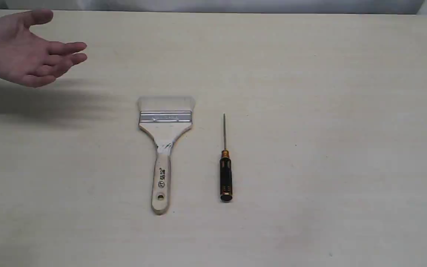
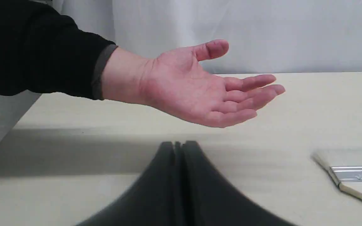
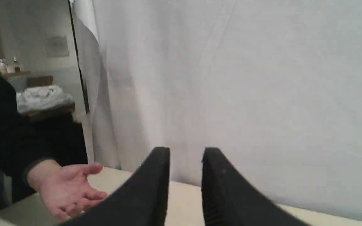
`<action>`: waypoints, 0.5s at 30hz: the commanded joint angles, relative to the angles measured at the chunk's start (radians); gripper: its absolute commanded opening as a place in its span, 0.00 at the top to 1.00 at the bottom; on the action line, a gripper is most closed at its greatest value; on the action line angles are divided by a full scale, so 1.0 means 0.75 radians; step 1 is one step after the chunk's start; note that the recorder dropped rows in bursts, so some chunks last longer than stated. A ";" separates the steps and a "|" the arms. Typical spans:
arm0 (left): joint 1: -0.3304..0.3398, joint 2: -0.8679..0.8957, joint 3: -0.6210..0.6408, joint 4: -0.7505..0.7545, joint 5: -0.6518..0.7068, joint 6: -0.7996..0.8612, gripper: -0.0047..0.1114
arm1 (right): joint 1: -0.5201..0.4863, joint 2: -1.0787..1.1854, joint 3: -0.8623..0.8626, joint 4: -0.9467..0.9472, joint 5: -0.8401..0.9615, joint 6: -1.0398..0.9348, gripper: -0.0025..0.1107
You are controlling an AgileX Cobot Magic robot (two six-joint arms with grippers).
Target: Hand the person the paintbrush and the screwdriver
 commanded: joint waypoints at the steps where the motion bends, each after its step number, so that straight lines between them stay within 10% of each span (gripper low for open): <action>1: -0.011 -0.003 0.003 -0.004 -0.008 -0.003 0.96 | 0.003 0.298 -0.136 -0.110 0.012 0.056 0.78; 8: -0.011 -0.003 0.003 -0.001 -0.010 -0.003 0.96 | 0.039 0.926 -0.339 -0.416 0.084 0.261 0.78; 15: -0.011 -0.003 0.003 -0.001 -0.010 -0.003 0.96 | 0.501 1.427 -0.547 -0.408 0.761 0.238 0.78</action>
